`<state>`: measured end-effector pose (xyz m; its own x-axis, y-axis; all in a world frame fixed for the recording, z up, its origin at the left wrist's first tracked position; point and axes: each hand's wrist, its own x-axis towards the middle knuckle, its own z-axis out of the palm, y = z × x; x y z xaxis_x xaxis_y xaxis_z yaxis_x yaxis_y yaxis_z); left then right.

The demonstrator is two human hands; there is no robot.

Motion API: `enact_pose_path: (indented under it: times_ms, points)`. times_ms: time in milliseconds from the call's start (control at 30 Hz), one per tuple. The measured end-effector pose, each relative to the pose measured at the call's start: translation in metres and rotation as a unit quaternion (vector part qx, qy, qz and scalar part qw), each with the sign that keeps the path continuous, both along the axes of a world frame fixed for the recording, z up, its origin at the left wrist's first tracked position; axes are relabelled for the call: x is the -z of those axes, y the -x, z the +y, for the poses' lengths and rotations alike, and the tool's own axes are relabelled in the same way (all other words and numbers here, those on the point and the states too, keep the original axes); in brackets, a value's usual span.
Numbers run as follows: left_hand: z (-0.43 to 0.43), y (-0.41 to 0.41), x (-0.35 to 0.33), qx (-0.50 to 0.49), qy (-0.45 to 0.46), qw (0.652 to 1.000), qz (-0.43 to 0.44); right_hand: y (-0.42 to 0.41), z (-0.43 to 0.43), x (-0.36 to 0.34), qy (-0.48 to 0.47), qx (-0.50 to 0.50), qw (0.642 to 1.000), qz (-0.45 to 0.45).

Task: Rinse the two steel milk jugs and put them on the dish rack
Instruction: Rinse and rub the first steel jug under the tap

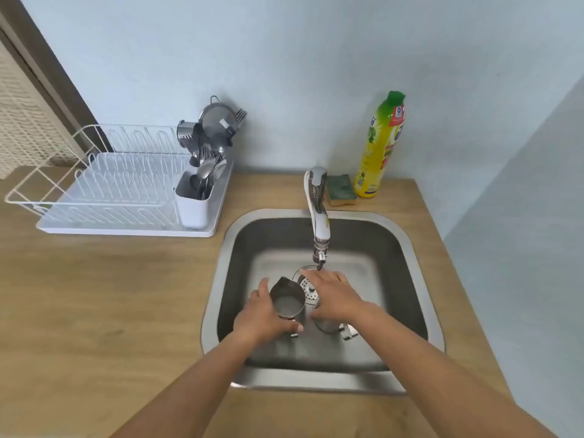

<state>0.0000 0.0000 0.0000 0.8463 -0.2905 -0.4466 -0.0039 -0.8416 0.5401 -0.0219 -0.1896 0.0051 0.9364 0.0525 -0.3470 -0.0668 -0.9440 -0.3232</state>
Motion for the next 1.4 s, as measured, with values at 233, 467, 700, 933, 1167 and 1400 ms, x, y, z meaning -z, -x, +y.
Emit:
enact_pose_path:
  times_ms: [233, 467, 700, 933, 1167, 1400]
  points:
    - [0.004, 0.001, 0.014, -0.019, -0.019, 0.999, 0.046, -0.027, 0.014, 0.008, 0.052, -0.102, 0.993, 0.015]
    - [0.021, -0.013, 0.018, -0.011, -0.017, 0.998, 0.055, -0.028, 0.008, 0.018, 0.02, -0.044, 0.999, -0.003]
    - [0.027, -0.024, 0.023, -0.043, 0.007, 0.999, 0.03, -0.01, 0.004, 0.023, -0.012, 0.018, 1.0, -0.02]
    - [0.028, -0.03, 0.028, -0.062, 0.086, 0.992, 0.071, 0.001, 0.002, 0.021, -0.027, 0.041, 0.998, -0.041]
    - [0.023, -0.033, 0.001, -0.117, 0.226, 0.965, 0.069, 0.005, -0.007, -0.003, -0.091, 0.115, 0.986, -0.08]
    - [0.012, -0.038, -0.027, -0.112, 0.279, 0.952, 0.06, -0.005, -0.043, -0.039, -0.205, 0.19, 0.959, -0.045]
